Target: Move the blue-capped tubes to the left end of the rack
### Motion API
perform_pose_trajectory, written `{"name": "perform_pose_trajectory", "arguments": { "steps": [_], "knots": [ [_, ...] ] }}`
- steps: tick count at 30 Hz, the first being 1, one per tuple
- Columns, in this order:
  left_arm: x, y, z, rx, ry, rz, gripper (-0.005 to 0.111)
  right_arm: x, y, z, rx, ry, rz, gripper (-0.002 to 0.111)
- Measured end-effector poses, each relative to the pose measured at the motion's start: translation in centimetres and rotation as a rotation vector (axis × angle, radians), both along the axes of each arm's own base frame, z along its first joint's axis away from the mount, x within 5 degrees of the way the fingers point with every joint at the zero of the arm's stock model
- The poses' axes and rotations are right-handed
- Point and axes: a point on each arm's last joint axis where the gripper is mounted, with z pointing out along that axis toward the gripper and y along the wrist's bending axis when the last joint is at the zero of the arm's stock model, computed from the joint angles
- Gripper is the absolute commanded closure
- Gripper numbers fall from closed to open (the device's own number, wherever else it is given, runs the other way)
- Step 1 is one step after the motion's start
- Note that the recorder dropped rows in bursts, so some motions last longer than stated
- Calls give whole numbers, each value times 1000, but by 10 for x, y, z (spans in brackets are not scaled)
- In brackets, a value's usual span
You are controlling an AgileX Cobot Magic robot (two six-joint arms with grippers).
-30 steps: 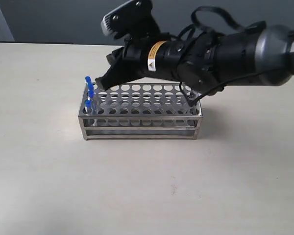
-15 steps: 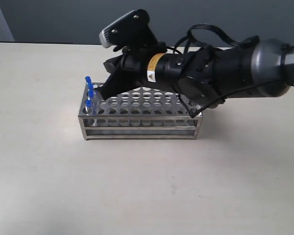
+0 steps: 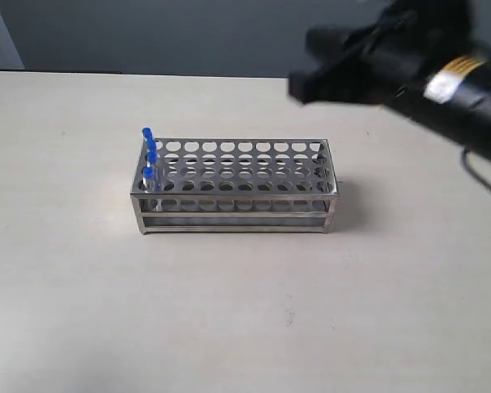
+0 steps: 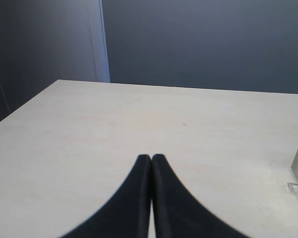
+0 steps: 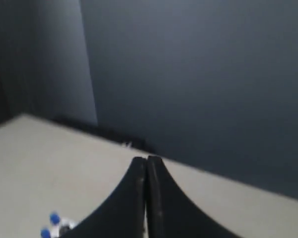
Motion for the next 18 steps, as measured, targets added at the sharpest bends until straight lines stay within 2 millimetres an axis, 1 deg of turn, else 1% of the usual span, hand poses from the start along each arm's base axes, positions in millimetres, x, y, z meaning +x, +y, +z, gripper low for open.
{"name": "perform_pose_trajectory", "arguments": {
  "steps": [1, 3, 5, 8, 10, 13, 17, 18],
  "knots": [
    [0, 0, 0, 0, 0, 0, 106, -11, -12, 18, 40, -34, -32, 109],
    [0, 0, 0, 0, 0, 0, 106, -33, -33, 44, 49, -90, -59, 109],
    [0, 0, 0, 0, 0, 0, 106, -52, -50, 51, 5, -102, -68, 109],
    [0, 0, 0, 0, 0, 0, 106, -71, -68, 43, -37, -81, -83, 109],
    [0, 0, 0, 0, 0, 0, 106, -83, -76, 31, -21, -33, -84, 109],
    [0, 0, 0, 0, 0, 0, 106, -100, -80, 18, -35, 37, -38, 109],
    [0, 0, 0, 0, 0, 0, 106, -120, -83, 17, -52, 64, 24, 109],
    [0, 0, 0, 0, 0, 0, 106, -121, -83, 17, -56, 62, 27, 109]
  ]
}}
